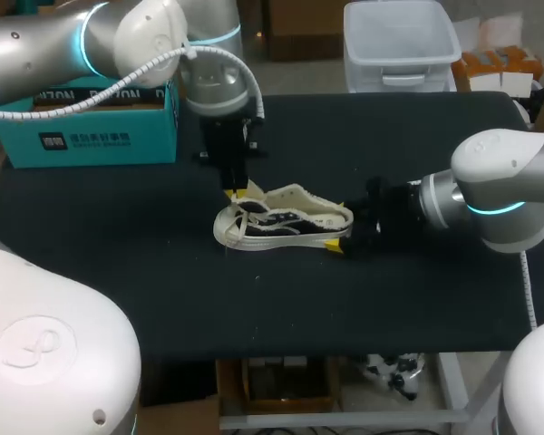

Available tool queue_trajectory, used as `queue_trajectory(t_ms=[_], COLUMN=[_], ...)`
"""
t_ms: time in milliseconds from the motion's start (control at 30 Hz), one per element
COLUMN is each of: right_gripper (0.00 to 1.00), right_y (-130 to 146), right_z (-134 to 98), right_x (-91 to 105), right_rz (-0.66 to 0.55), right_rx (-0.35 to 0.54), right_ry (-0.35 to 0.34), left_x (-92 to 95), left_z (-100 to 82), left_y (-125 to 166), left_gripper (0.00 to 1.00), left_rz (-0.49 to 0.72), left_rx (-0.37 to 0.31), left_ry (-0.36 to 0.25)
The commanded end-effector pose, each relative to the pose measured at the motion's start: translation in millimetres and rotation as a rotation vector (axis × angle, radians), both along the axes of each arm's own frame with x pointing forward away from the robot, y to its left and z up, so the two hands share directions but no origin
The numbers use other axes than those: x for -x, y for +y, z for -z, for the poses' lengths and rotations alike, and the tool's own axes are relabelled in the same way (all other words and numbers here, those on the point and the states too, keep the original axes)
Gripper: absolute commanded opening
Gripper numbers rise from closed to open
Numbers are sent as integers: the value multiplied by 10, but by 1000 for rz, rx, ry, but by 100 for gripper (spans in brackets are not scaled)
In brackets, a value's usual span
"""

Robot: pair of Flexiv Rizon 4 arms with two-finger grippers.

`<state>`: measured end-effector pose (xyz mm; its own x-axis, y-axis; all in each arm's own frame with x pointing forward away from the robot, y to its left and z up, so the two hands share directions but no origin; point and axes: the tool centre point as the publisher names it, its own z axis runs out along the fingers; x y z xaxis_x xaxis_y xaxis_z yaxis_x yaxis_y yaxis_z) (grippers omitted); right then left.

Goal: Open the shoe tongue, take the insole out of the shoe, put the insole back into the shoe, and pack the shoe into the shoebox

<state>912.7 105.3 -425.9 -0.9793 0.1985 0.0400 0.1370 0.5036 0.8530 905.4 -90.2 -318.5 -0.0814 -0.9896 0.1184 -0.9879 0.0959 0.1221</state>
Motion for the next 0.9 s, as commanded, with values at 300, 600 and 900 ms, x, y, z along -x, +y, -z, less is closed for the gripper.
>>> queue_trajectory(t_ms=[300, 600, 900], right_gripper=[0, 0, 0], right_y=[-41, -41, -41], right_z=[39, 39, 39], right_x=[-2, -2, -2], right_rz=[1, 1, 1], right_rx=[-5, -5, -5], right_ry=[-3, -3, -3], left_x=[152, 415, 567], left_z=[-335, -1081, -1198], left_y=[-8, -232, -301], left_gripper=[100, 0, 0], left_rz=[218, 716, 1429], left_rx=[237, 284, 316], left_ry=[-6, -174, -274])
